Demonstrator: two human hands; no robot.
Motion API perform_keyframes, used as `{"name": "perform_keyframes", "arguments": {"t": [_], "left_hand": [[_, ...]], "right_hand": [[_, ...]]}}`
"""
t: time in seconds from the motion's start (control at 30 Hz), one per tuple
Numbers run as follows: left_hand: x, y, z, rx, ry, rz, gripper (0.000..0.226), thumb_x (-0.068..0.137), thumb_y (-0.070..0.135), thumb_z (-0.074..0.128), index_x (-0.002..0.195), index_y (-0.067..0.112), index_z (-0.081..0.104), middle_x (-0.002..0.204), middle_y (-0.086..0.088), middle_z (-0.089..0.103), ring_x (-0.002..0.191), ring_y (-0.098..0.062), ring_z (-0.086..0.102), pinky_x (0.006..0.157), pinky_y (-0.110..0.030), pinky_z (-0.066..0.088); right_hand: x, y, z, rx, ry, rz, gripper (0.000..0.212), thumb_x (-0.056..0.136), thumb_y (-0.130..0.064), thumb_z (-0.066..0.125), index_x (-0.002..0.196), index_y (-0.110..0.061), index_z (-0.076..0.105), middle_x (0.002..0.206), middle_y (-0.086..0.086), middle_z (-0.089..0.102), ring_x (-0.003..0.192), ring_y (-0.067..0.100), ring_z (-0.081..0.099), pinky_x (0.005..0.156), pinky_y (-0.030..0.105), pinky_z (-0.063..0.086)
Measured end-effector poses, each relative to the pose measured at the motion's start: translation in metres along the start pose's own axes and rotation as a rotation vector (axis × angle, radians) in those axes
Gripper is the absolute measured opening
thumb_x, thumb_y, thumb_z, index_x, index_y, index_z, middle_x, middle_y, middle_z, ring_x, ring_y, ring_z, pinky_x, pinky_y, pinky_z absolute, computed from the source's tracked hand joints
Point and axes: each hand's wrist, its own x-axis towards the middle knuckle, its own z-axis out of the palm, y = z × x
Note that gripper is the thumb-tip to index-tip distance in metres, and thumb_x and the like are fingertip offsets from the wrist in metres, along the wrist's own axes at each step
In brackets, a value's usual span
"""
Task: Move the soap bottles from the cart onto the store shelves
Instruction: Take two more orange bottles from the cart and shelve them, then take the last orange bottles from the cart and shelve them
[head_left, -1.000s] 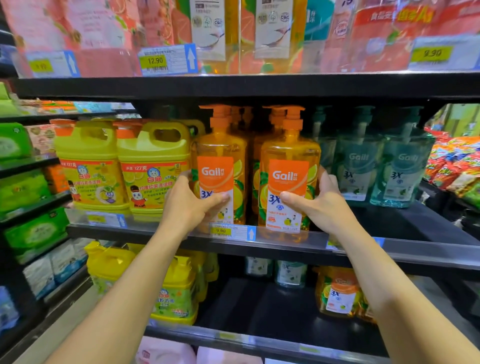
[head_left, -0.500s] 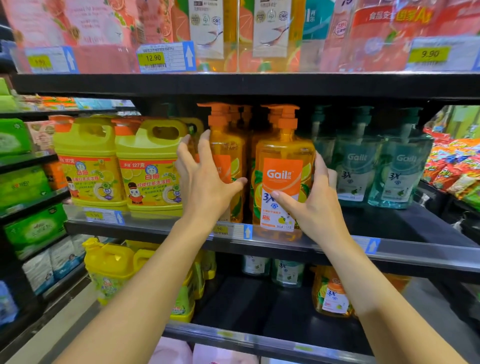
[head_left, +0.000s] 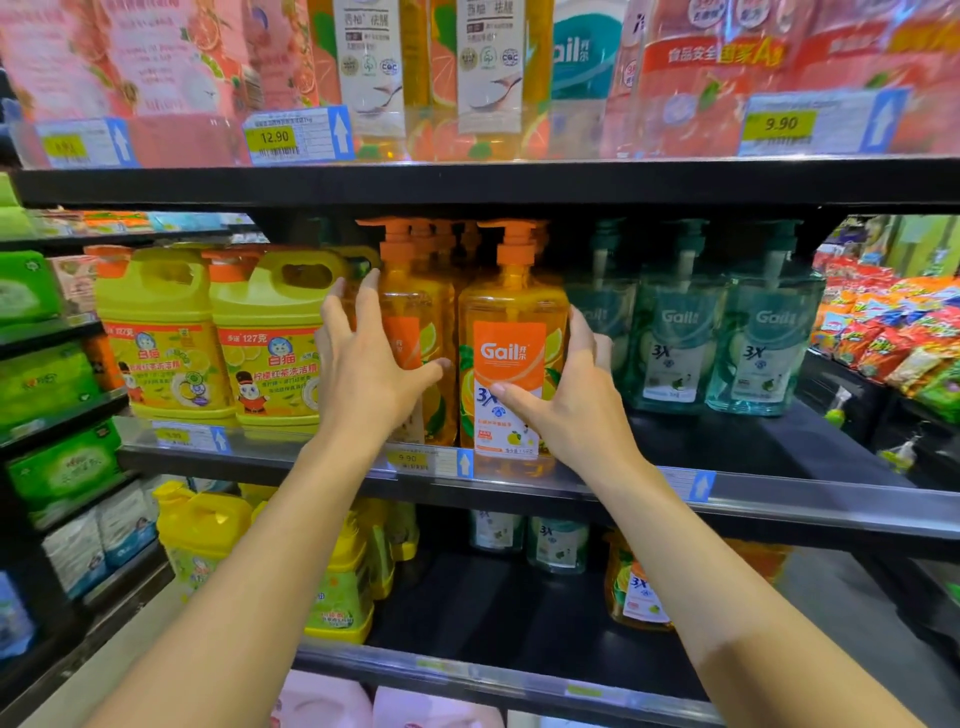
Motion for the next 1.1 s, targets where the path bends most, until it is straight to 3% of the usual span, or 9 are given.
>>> {"name": "perform_keyframes", "arguments": {"t": [0.07,0.2,0.4,0.63,0.77,0.87,1.1], "left_hand": [[-0.004,0.003,-0.006,0.057,-0.017,-0.011,0.107,0.083,0.053,0.081,0.164,0.027,0.016,0.172,-0.003,0.008,0.156,-0.032,0.018,0.115,-0.053,0.039],[-0.022,0.012,-0.026,0.305,-0.078,0.037,0.094,0.092,0.057,0.067,0.164,0.018,0.020,0.172,-0.009,0.015,0.155,-0.034,0.021,0.120,-0.053,0.031],[-0.072,0.037,-0.038,0.695,-0.234,0.158,0.065,0.094,0.058,0.058,0.144,0.018,0.048,0.150,-0.006,0.053,0.137,-0.033,0.047,0.112,-0.049,0.036],[-0.111,0.030,-0.058,0.848,-0.344,0.092,0.062,0.096,0.064,0.050,0.141,0.022,0.050,0.144,-0.002,0.058,0.134,-0.032,0.049,0.112,-0.048,0.036],[-0.130,0.012,-0.087,0.877,-0.339,0.059,0.063,0.096,0.065,0.049,0.143,0.022,0.049,0.145,-0.001,0.058,0.133,-0.030,0.051,0.111,-0.048,0.037],[-0.147,-0.008,-0.121,0.904,-0.330,0.018,0.063,0.096,0.065,0.049,0.143,0.022,0.051,0.144,-0.001,0.058,0.133,-0.031,0.051,0.111,-0.048,0.037],[-0.215,-0.073,-0.247,0.952,-0.301,-0.165,0.052,0.095,0.061,0.050,0.130,0.023,0.056,0.135,0.000,0.061,0.126,-0.030,0.054,0.103,-0.045,0.040]], "right_hand": [[-0.001,-0.004,-0.007,-0.098,-0.040,0.013,0.107,0.084,-0.056,0.076,0.162,-0.023,0.011,0.152,0.003,0.030,0.121,0.024,0.060,0.089,0.037,0.056],[-0.011,-0.009,-0.026,-0.421,-0.068,-0.053,0.093,0.093,-0.055,0.066,0.160,-0.013,0.018,0.156,0.010,0.033,0.138,0.035,0.042,0.106,0.049,0.047],[-0.036,-0.012,-0.041,-0.771,-0.104,-0.190,0.070,0.095,-0.051,0.058,0.147,-0.006,0.042,0.138,0.015,0.054,0.119,0.040,0.055,0.092,0.050,0.047],[-0.074,-0.017,-0.024,-0.685,-0.181,-0.295,0.059,0.089,-0.044,0.066,0.131,-0.004,0.056,0.124,0.018,0.062,0.104,0.044,0.059,0.088,0.054,0.048],[-0.100,-0.048,-0.005,-0.621,-0.220,-0.338,0.056,0.090,-0.046,0.066,0.129,-0.007,0.057,0.125,0.016,0.062,0.110,0.043,0.059,0.093,0.054,0.048],[-0.121,-0.081,0.011,-0.602,-0.262,-0.377,0.058,0.093,-0.049,0.062,0.136,-0.010,0.053,0.136,0.014,0.056,0.119,0.041,0.055,0.098,0.051,0.045],[-0.202,-0.186,0.064,-0.528,-0.359,-0.496,0.056,0.093,-0.049,0.058,0.136,-0.013,0.052,0.134,0.011,0.057,0.120,0.040,0.054,0.098,0.050,0.043]]}}
